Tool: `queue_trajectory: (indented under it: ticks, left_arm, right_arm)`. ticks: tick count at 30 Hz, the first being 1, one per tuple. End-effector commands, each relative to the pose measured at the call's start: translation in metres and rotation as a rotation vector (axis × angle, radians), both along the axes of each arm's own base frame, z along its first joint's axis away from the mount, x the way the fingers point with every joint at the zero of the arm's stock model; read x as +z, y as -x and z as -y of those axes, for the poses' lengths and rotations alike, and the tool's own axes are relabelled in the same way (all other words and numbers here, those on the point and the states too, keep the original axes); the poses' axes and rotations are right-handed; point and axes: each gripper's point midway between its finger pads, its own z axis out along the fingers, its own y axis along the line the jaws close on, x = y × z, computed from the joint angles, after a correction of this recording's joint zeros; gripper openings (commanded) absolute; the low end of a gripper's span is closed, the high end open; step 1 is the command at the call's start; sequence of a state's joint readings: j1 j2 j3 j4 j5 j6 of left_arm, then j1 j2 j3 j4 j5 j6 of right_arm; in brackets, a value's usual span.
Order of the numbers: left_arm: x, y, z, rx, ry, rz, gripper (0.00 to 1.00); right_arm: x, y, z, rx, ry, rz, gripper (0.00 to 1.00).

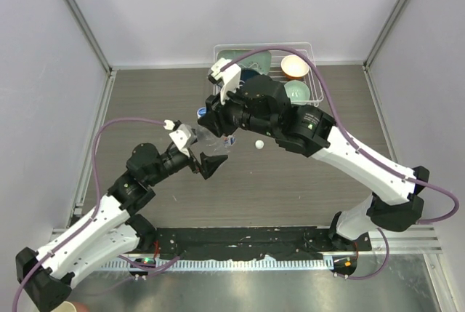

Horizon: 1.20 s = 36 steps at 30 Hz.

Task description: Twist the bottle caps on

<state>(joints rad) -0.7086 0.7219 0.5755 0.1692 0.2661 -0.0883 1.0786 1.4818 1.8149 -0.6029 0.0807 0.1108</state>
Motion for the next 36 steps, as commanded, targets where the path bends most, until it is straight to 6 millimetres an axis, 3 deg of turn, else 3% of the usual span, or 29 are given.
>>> queue_trajectory:
  ticks: [1, 6, 12, 13, 15, 16, 18, 19, 20, 23, 28, 36]
  left_arm:
    - [0.029, 0.015, -0.021, -0.004, -0.040, 0.063, 1.00]
    - [0.035, 0.028, -0.063, 0.096, -0.119, 0.097, 1.00]
    - [0.073, 0.064, -0.118, 0.235, -0.063, 0.255, 1.00]
    - [0.085, 0.067, -0.131, 0.285, -0.047, 0.276, 1.00]
    - [0.089, 0.070, -0.146, 0.343, -0.063, 0.267, 1.00]
    - [0.103, 0.074, -0.154, 0.368, -0.051, 0.280, 1.00]
    - [0.109, 0.067, -0.171, 0.469, -0.055, 0.265, 1.00]
    - [0.116, 0.068, -0.177, 0.498, -0.043, 0.269, 1.00]
    - [0.119, 0.066, -0.183, 0.531, -0.039, 0.263, 1.00]
    - [0.124, 0.065, -0.186, 0.547, -0.052, 0.234, 1.00]
    - [0.139, 0.065, -0.190, 0.569, -0.045, 0.193, 1.00]
    - [0.146, 0.061, -0.187, 0.578, 0.000, 0.164, 1.00]
  right_arm:
    - [0.002, -0.008, -0.013, 0.001, -0.007, 0.049, 0.03]
    - [0.002, -0.020, -0.038, 0.017, -0.015, 0.070, 0.01]
    - [-0.017, -0.048, -0.085, -0.004, -0.075, 0.098, 0.01]
    - [-0.010, -0.053, -0.093, -0.011, -0.127, 0.121, 0.01]
    - [-0.036, -0.065, -0.107, -0.047, -0.139, 0.109, 0.01]
    - [-0.031, -0.072, -0.115, -0.072, -0.204, 0.126, 0.01]
    - [-0.055, -0.085, -0.129, -0.114, -0.210, 0.111, 0.01]
    - [-0.054, -0.085, -0.136, -0.120, -0.239, 0.121, 0.01]
    - [-0.073, -0.089, -0.147, -0.121, -0.226, 0.109, 0.01]
    - [-0.081, -0.093, -0.165, -0.138, -0.280, 0.107, 0.01]
    - [-0.118, -0.105, -0.188, -0.177, -0.300, 0.058, 0.01]
    - [-0.160, -0.085, -0.203, -0.161, -0.215, 0.083, 0.01]
